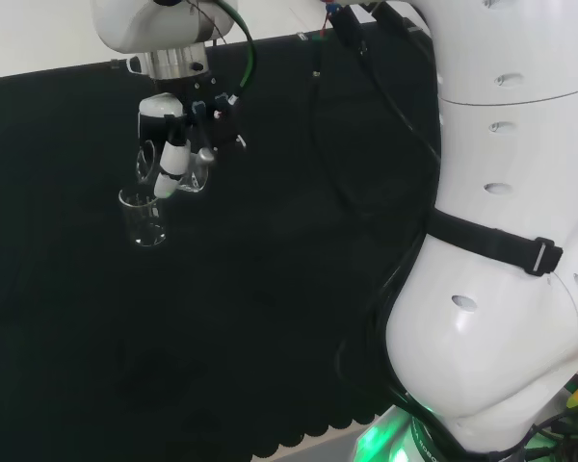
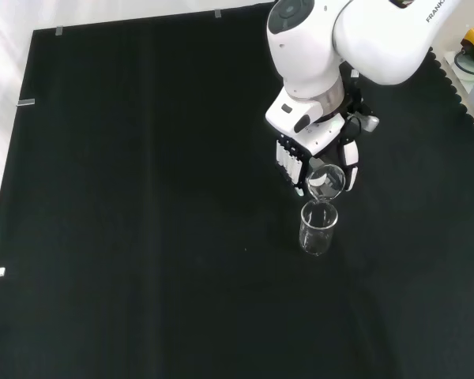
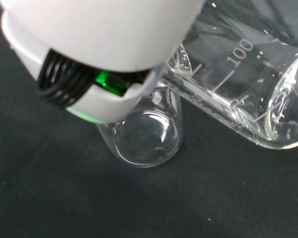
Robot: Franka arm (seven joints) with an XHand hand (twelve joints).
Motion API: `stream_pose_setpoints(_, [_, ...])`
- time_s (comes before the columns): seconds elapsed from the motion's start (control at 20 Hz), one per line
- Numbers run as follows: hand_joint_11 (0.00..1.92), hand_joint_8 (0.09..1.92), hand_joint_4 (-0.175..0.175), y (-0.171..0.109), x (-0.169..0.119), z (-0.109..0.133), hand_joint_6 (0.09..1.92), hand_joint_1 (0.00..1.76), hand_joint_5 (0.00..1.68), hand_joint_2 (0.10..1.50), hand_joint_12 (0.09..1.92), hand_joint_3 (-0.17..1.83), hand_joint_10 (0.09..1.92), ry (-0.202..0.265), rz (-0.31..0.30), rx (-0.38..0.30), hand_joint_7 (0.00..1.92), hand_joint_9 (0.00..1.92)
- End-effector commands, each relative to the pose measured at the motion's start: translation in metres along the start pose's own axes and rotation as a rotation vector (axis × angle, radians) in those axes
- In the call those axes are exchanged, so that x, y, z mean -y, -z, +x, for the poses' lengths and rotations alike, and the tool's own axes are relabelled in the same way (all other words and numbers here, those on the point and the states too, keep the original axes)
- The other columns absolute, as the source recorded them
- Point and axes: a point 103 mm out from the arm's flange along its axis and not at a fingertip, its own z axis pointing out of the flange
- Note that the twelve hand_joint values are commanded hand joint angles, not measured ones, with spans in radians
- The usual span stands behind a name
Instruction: Pour the water from the handheld beaker into the one on the table.
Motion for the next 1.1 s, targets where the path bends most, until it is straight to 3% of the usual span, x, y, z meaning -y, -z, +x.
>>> stream_pose_setpoints(0.05, [1.21,0.37,-0.175,0.0015,0.0010,-0.0086,0.43,1.43,1.37,0.62,0.86,0.60,0.35,-0.038,0.047,0.073,1.51,1.37])
stream_pose_setpoints(0.45, [1.21,0.37,-0.175,0.0050,0.0001,-0.0074,0.43,1.43,1.37,0.62,0.85,0.61,0.35,-0.064,0.064,0.137,1.51,1.38])
stream_pose_setpoints(1.1, [1.22,0.36,-0.175,0.0051,0.0004,-0.0015,0.42,1.43,1.38,0.61,0.84,0.62,0.35,-0.067,0.089,0.194,1.51,1.38])
